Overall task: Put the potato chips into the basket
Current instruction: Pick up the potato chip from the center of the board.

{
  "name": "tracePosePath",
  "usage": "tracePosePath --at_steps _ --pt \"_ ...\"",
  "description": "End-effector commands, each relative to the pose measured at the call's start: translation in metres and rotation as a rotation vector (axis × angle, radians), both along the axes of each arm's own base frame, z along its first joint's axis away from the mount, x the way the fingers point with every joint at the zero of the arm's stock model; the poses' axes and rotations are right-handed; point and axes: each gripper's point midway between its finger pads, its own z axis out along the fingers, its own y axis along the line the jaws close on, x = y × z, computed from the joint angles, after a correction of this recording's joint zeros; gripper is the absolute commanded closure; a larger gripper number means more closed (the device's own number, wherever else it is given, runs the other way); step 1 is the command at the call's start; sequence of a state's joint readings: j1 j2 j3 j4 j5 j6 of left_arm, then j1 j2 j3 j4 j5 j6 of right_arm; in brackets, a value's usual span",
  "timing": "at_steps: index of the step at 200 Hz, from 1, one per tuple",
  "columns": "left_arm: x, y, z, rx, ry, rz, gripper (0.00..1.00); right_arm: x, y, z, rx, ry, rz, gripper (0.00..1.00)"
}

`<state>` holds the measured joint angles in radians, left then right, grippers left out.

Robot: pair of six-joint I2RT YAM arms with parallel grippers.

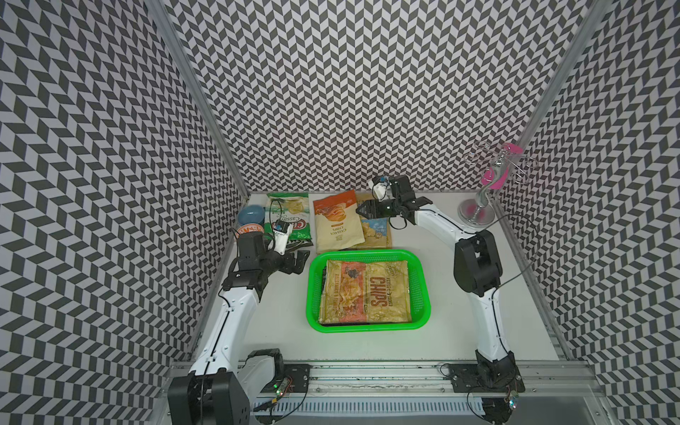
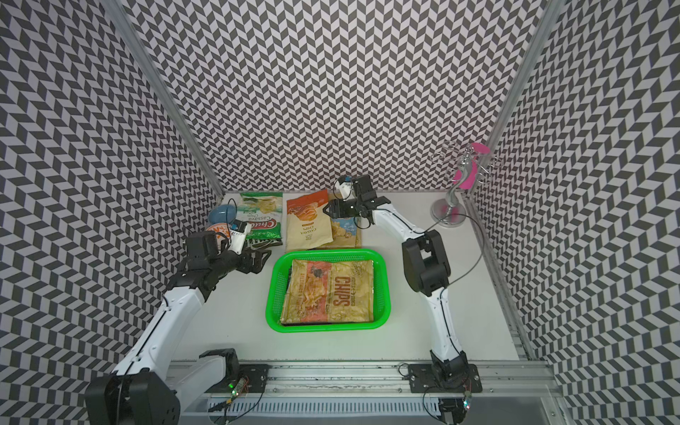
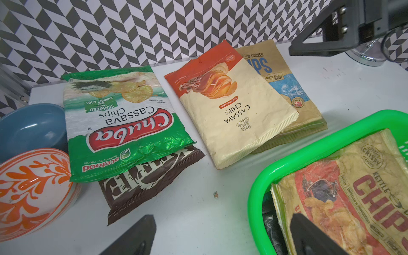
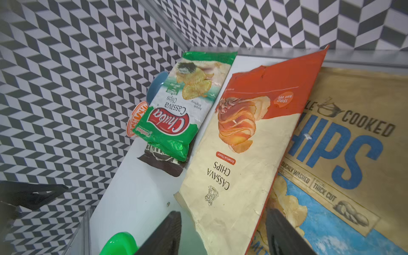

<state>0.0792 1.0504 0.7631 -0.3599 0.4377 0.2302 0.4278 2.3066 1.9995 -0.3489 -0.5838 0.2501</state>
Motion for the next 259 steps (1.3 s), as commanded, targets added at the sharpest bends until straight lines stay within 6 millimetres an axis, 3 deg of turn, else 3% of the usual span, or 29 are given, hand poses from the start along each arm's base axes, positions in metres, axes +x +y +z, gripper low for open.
tracePosePath --at_steps 1,65,115,138,155,189,259 --pt "0.003 0.003 0.0 0.005 -0.008 0.012 0.01 0.007 0.005 -0.013 0.013 0.025 0.05 0.36" --pt "0.004 0.004 -0.002 0.009 -0.002 0.017 0.01 0.017 0.019 -0.054 0.054 0.097 0.07 0.4" --pt "0.004 0.004 -0.002 0.009 -0.002 0.016 0.01 0.01 0.032 -0.067 0.108 0.146 0.114 0.46" --pt "0.004 0.004 -0.001 0.007 -0.004 0.014 0.01 0.009 0.037 -0.068 0.123 0.15 0.119 0.53" --pt "0.003 0.004 -0.001 0.007 -0.006 0.013 0.01 0.009 0.038 -0.065 0.13 0.147 0.118 0.65" --pt "0.003 0.003 0.002 0.007 -0.013 0.013 0.01 0.013 0.036 -0.038 0.13 0.088 0.101 1.0" --pt "0.002 0.003 0.005 0.006 -0.025 0.013 0.01 0.014 0.027 0.078 0.116 -0.168 0.109 1.0"
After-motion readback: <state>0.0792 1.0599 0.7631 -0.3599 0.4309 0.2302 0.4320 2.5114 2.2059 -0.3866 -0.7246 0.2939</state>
